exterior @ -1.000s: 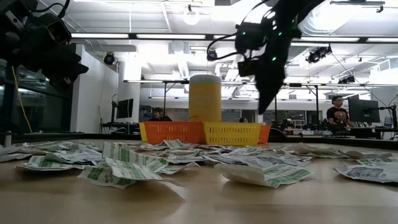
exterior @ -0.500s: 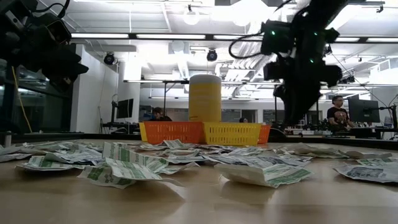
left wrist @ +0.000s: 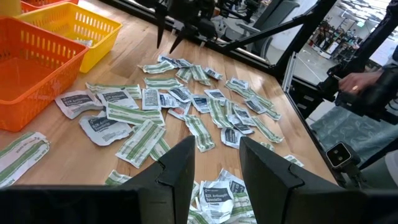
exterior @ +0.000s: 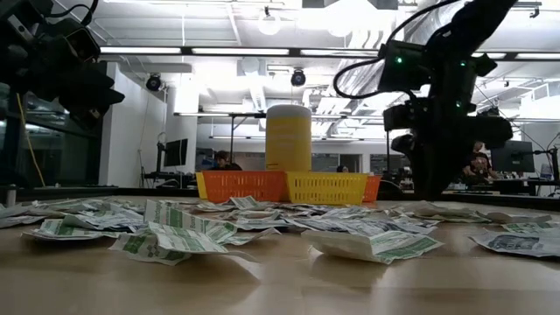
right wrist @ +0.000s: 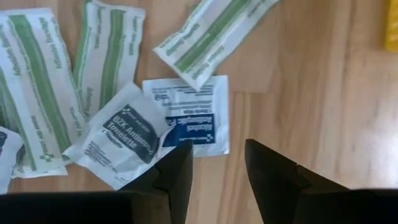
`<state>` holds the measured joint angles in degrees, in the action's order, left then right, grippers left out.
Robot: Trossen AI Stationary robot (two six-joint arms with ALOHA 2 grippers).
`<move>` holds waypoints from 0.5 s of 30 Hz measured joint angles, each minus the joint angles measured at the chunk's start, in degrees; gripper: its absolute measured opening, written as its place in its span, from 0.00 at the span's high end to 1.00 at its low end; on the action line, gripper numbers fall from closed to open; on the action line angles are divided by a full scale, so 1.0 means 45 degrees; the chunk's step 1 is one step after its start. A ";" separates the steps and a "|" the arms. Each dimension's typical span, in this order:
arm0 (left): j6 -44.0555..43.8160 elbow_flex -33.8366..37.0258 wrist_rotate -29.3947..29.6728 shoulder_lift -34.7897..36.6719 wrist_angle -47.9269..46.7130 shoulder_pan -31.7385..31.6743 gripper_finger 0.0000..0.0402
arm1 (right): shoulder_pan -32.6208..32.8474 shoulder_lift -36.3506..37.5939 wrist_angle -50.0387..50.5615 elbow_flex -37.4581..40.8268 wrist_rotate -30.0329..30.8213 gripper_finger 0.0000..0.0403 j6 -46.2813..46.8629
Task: Pick & Place First Aid Supplies
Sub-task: Put the blue alcohol pad into the top yellow basket
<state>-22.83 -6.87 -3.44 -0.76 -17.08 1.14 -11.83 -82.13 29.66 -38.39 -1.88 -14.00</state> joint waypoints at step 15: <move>0.0000 0.0000 0.0000 0.0002 0.0000 0.0002 0.68 | -0.0022 -0.1446 -0.0336 -0.0060 -0.0144 0.71 -0.0243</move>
<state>-22.83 -6.87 -3.44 -0.75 -17.08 1.15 -11.92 -88.64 28.15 -38.66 -2.53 -15.09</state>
